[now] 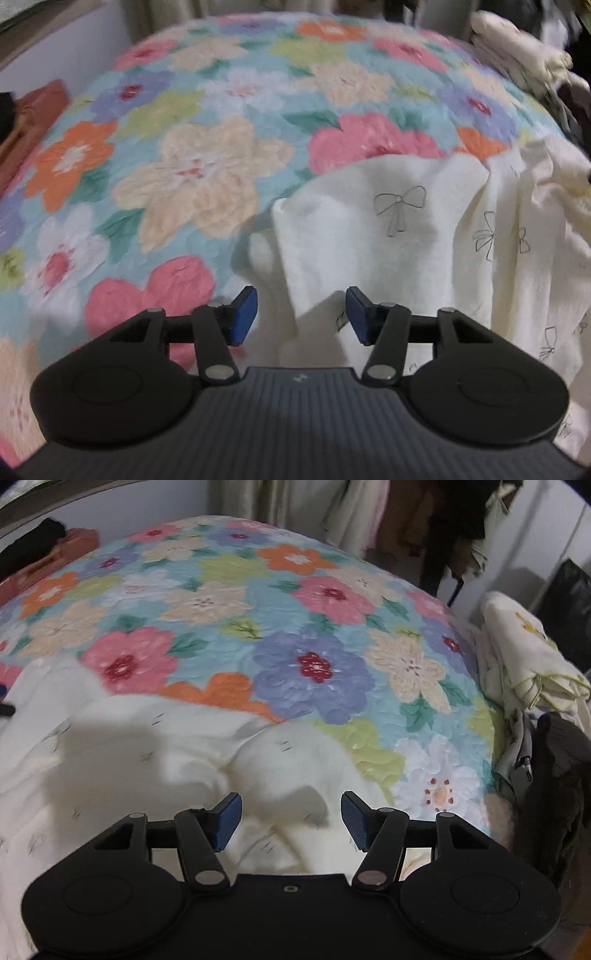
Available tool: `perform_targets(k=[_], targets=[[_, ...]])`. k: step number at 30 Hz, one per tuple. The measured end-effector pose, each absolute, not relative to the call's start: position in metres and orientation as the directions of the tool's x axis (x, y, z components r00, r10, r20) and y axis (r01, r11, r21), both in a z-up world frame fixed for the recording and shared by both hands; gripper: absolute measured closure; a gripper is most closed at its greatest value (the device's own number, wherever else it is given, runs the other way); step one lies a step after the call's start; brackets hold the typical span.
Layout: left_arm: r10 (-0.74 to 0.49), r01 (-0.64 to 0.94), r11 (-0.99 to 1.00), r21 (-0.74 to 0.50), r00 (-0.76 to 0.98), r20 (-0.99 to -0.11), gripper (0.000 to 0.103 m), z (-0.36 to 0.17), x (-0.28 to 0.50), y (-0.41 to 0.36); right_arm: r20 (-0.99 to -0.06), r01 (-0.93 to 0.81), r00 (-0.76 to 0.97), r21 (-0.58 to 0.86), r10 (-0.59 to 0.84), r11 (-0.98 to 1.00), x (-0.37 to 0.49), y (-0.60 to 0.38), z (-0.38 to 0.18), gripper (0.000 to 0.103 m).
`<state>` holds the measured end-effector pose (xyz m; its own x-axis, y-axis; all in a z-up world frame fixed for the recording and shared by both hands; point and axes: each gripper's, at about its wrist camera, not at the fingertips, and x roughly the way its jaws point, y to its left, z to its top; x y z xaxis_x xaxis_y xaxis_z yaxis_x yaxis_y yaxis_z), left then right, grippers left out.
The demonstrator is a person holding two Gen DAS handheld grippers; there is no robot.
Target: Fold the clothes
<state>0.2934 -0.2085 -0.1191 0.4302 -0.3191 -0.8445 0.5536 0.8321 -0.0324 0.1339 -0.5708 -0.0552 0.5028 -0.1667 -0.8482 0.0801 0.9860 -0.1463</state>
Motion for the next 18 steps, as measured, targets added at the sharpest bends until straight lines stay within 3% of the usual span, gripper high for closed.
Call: perform_targets(k=[3,5,6,7,8,9,11,14,18], targets=[[-0.345,0.573,0.818,-0.049,0.421,-0.839,0.043,-0.125,0.304,-0.219,-0.880,0.071,0.456,-0.112,-0.132,0.991,0.148,-0.581,-0.066,0.037],[-0.357,0.571,0.818,-0.069,0.409,-0.840,0.072,-0.132,0.311,-0.225,-0.893,0.059,0.429,-0.125,-0.138,0.990,0.157,-0.584,-0.078,0.037],[-0.358,0.572,0.816,-0.077,0.396,-0.846,0.095,-0.134,0.313,-0.228,-0.898,0.050,0.415,-0.138,-0.146,0.989,0.161,-0.585,-0.085,0.037],[-0.363,0.575,0.814,-0.080,0.397,-0.843,0.096,-0.134,0.314,-0.229,-0.903,0.029,0.404,-0.148,-0.147,0.989,0.165,-0.585,-0.093,0.038],[-0.366,0.582,0.811,-0.061,0.424,-0.828,0.097,-0.131,0.313,-0.231,-0.904,0.008,0.400,-0.163,-0.152,0.987,0.168,-0.585,-0.099,0.046],[-0.367,0.594,0.804,-0.030,0.457,-0.810,0.098,-0.126,0.310,-0.232,-0.898,-0.001,0.407,-0.185,-0.168,0.983,0.170,-0.586,-0.101,0.069],[-0.380,0.594,0.804,-0.002,0.512,-0.770,0.098,-0.111,0.309,-0.230,-0.884,0.000,0.438,-0.184,-0.166,0.983,0.172,-0.591,-0.100,0.086],[-0.418,0.554,0.832,-0.042,0.574,-0.705,0.100,-0.085,0.318,-0.219,-0.847,0.061,0.507,-0.151,-0.161,0.987,0.175,-0.606,-0.082,0.094],[-0.446,0.508,0.856,-0.092,0.639,-0.626,0.100,-0.056,0.338,-0.205,-0.788,0.096,0.591,-0.147,-0.175,0.984,0.182,-0.617,-0.052,0.094]])
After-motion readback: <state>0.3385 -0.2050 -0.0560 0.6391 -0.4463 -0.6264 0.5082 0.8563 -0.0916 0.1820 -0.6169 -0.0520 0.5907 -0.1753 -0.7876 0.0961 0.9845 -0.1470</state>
